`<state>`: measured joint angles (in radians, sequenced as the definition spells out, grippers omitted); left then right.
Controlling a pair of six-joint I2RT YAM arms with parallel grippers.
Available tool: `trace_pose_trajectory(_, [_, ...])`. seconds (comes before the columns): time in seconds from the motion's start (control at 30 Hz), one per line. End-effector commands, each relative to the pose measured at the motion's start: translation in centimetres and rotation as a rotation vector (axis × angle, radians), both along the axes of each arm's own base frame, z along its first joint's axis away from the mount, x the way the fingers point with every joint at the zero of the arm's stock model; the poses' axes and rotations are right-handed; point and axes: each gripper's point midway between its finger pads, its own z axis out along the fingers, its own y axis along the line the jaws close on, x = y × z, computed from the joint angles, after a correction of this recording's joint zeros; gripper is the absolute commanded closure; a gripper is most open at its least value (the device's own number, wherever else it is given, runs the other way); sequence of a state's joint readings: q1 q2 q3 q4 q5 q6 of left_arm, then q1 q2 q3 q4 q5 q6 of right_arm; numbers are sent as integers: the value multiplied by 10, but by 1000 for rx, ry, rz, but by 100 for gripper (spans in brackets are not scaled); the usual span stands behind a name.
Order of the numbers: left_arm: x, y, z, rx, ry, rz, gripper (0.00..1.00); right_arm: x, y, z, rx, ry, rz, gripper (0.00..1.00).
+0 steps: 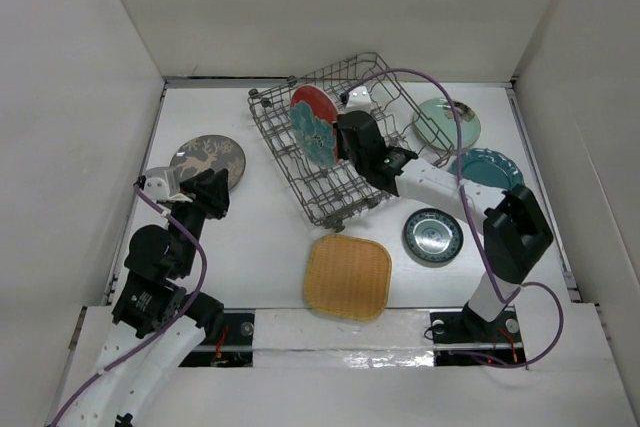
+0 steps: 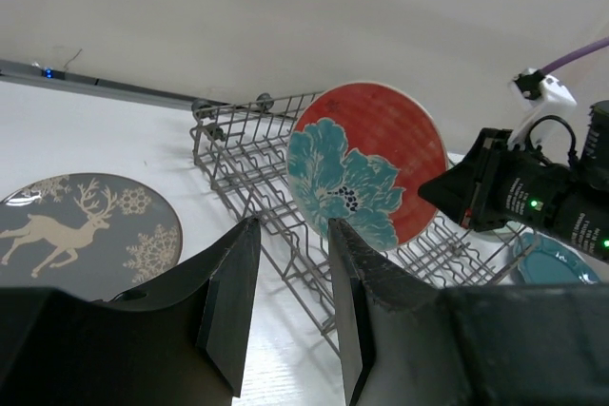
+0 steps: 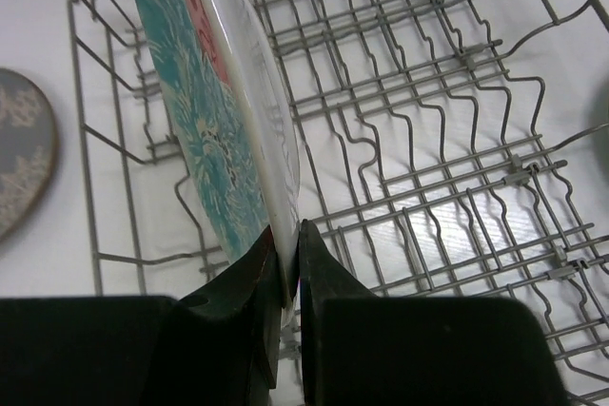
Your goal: Load the plates into the dish rack
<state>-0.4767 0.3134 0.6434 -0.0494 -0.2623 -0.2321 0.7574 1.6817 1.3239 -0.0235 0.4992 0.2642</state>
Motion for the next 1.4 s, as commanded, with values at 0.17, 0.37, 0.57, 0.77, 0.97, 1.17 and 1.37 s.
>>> trace_pose_trajectory(0.17, [7,0,0,10,-6,15,68,32,7,96,136,-253,-62,100])
trace_pose_trajectory(0.37, [8,2,-2,13,5,32,68,37,8,92,96,-266,-87,100])
trace_pose_trajectory(0.57, [10,2,-5,18,16,37,69,32,2,115,119,-323,-108,100])
trace_pose_trajectory(0.77, [12,4,-5,19,15,40,69,34,1,96,80,-297,-117,100])
trace_pose_trajectory(0.97, [14,2,-6,22,20,33,69,32,3,90,55,-294,-115,100])
trace_pose_trajectory(1.17, [12,3,-4,19,13,33,69,26,31,55,-3,-240,-64,100])
trace_pose_trajectory(1.37, [9,3,-2,13,2,27,68,10,54,29,-70,-215,-57,100])
